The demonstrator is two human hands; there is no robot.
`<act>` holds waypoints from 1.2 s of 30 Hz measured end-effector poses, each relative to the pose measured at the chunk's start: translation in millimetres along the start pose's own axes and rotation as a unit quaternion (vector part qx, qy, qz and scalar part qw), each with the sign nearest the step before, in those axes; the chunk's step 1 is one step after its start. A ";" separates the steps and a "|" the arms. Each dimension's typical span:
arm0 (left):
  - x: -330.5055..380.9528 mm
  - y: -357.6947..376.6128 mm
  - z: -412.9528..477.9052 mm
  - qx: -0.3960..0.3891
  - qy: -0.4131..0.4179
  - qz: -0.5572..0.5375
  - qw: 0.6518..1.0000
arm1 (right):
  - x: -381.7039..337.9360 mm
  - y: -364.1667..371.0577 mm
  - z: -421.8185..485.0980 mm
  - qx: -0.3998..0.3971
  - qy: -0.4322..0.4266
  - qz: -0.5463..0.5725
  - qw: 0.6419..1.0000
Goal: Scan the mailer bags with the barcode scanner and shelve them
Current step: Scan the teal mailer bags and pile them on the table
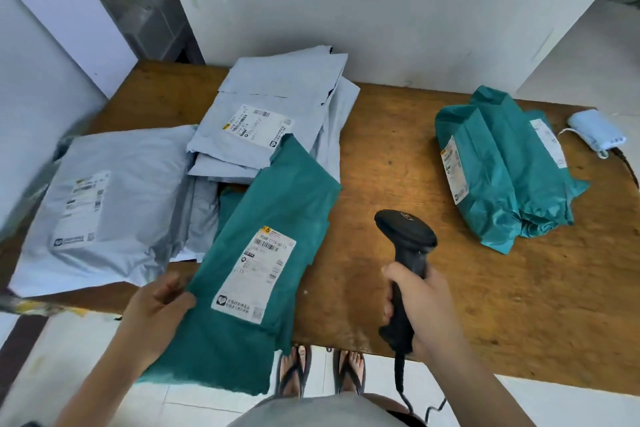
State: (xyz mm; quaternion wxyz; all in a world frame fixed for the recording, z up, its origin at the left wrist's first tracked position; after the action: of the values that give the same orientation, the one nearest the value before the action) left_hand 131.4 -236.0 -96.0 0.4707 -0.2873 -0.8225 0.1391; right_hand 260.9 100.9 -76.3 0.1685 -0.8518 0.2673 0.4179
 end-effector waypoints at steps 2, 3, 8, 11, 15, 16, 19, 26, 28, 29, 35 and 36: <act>-29.1 2.9 12.2 -0.002 -0.048 0.167 0.985 | 1.7 13.1 0.5 -0.025 -0.002 -0.019 1.000; -36.7 5.6 19.3 0.005 -0.043 0.237 0.971 | 3.0 18.4 1.0 -0.034 -0.001 -0.025 0.999; -4.8 21.3 28.5 0.039 -0.066 0.121 0.990 | 13.1 33.5 11.8 -0.056 0.003 -0.028 0.998; -3.8 48.5 47.6 -0.064 -0.125 0.038 0.989 | 26.5 48.2 22.7 -0.058 0.005 -0.012 0.998; -11.7 63.7 68.8 -0.118 -0.141 -0.031 0.982 | 46.0 72.4 36.1 -0.055 -0.014 0.036 0.998; -16.1 65.9 77.5 -0.114 -0.126 -0.005 0.985 | 51.4 76.9 37.8 -0.055 -0.010 0.050 0.997; -21.1 78.6 89.4 -0.120 -0.095 0.012 0.988 | 62.9 86.1 40.3 -0.063 0.005 0.085 0.994; 24.5 128.9 41.2 -0.234 -0.118 -0.164 0.951 | 77.7 59.6 59.7 -0.038 0.025 0.133 0.990; 39.8 155.5 32.4 -0.265 -0.095 -0.164 0.945 | 71.3 37.7 61.1 -0.018 0.021 0.133 0.991; 52.8 169.4 28.6 -0.278 -0.075 -0.164 0.944 | 64.3 24.7 62.0 -0.005 0.013 0.136 0.991; 160.0 236.8 35.4 -0.325 0.054 -0.125 0.936 | -8.8 -55.5 92.0 0.078 -0.082 0.124 0.986; 175.1 242.8 40.5 -0.320 0.057 -0.124 0.937 | -24.5 -63.9 100.1 0.082 -0.101 0.114 0.985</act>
State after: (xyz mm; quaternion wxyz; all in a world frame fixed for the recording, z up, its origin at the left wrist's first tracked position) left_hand 111.2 64.7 -116.6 0.4138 -0.3262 -0.8242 -0.2077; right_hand 224.3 210.8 -112.0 0.2151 -0.7527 0.3774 0.4947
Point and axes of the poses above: each hand's wrist, its own z-axis towards the middle knuckle, its own y-axis out of the palm, x = y × z, the point moved 10 cm from there along z, towards the middle knuckle, and after that the axes turned 2 degrees about -y, right-handed, at the moved point
